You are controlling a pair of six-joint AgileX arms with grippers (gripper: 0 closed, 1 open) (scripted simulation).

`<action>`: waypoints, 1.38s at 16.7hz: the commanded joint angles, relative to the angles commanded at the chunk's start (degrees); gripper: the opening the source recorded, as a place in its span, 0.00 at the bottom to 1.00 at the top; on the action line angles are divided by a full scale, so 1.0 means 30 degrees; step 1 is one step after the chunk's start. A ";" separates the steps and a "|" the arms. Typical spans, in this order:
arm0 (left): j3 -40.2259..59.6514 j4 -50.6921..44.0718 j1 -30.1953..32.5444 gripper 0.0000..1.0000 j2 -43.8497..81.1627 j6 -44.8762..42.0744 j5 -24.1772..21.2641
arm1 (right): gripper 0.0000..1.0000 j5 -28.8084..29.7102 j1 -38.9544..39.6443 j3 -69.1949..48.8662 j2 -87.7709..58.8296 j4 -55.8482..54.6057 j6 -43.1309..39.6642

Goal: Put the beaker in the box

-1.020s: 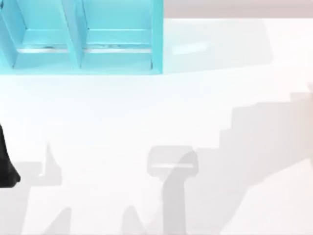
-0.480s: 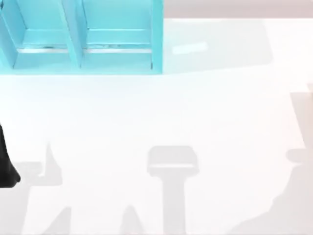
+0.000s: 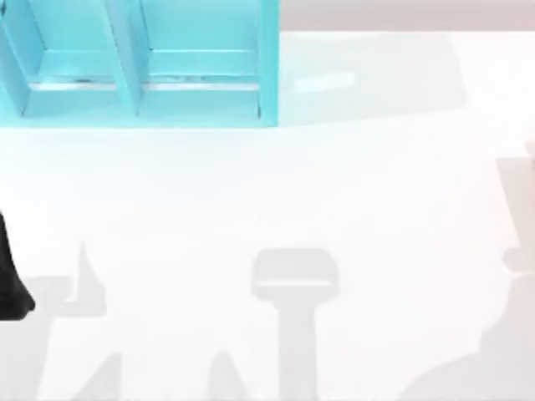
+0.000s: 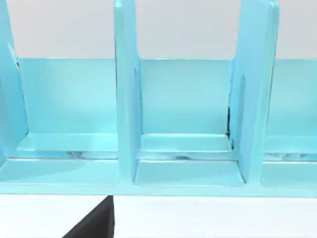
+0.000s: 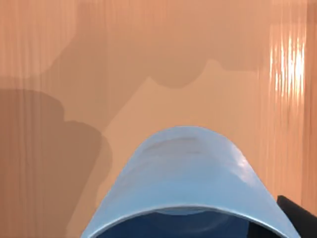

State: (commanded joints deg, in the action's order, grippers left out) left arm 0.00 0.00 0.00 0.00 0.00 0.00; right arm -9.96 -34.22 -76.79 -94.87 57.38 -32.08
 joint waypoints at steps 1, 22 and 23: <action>0.0000 0.0000 0.0000 1.00 0.0000 0.0000 0.0000 | 0.00 0.0014 0.0057 0.0264 -0.0053 -0.0356 0.0065; 0.0000 0.0000 0.0000 1.00 0.0000 0.0000 0.0000 | 0.68 0.0115 0.0524 0.2421 -0.0609 -0.3130 0.0556; 0.0000 0.0000 0.0000 1.00 0.0000 0.0000 0.0000 | 0.75 0.0115 0.0524 0.2421 -0.0609 -0.3130 0.0556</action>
State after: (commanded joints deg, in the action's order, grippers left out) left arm 0.00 0.00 0.00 0.00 0.00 0.00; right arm -9.61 -32.65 -69.52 -96.70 47.99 -30.41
